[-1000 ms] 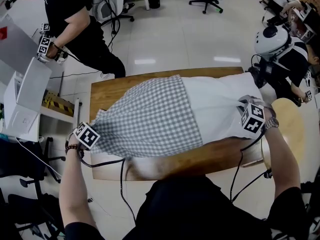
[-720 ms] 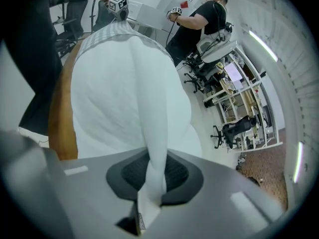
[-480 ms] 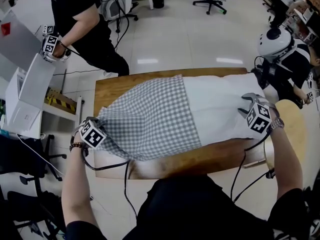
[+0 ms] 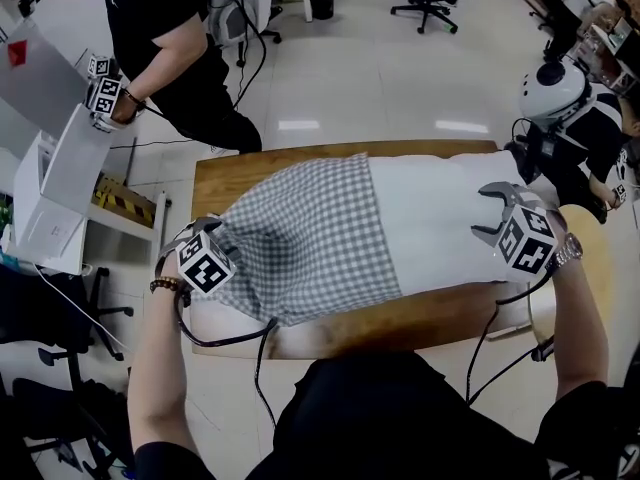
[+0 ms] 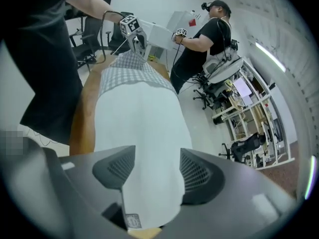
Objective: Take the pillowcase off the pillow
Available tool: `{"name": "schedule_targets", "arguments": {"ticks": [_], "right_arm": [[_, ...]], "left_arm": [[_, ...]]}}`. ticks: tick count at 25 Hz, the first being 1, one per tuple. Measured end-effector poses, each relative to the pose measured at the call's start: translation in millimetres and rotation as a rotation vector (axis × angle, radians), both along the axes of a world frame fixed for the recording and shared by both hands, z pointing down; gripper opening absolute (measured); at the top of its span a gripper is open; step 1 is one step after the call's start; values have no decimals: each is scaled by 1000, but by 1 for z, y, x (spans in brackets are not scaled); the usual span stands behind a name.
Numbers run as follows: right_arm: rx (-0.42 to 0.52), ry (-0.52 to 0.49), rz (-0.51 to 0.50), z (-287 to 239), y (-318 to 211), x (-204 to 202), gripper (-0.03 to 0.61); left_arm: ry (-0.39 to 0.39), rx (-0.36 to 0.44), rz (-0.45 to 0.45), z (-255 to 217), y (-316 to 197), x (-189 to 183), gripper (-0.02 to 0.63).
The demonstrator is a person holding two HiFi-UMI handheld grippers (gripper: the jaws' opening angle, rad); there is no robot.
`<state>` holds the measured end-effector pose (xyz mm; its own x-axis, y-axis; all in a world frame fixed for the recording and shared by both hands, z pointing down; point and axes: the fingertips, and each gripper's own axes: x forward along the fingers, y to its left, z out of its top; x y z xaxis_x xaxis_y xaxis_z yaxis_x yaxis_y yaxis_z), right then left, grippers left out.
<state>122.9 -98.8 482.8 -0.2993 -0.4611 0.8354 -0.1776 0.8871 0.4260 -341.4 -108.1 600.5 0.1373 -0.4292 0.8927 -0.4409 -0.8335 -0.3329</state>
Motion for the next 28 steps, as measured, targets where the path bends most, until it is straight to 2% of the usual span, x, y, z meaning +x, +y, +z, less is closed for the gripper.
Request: {"name": "schedule_targets", "arguments": {"ticks": [5,9,17,23,28], "right_arm": [[-18,-39,-76,-2,3,-38,293],[-43,-52,-120,7,3,-66,295],[-97,-69,-191,35,-2,-109,316],[-137,-34,-217,50,-18,-145,330],[-166,-5,-198,88,-29,-148,344]], "left_arm": [[50,14,83,-18,-1,38,316],[83,2,145,-24,-2,66,322],[84,-86,287,27,1,128,339],[14,-199,310,84,-16,107,339],[-3,-257,288,129,-23,93,339]]}}
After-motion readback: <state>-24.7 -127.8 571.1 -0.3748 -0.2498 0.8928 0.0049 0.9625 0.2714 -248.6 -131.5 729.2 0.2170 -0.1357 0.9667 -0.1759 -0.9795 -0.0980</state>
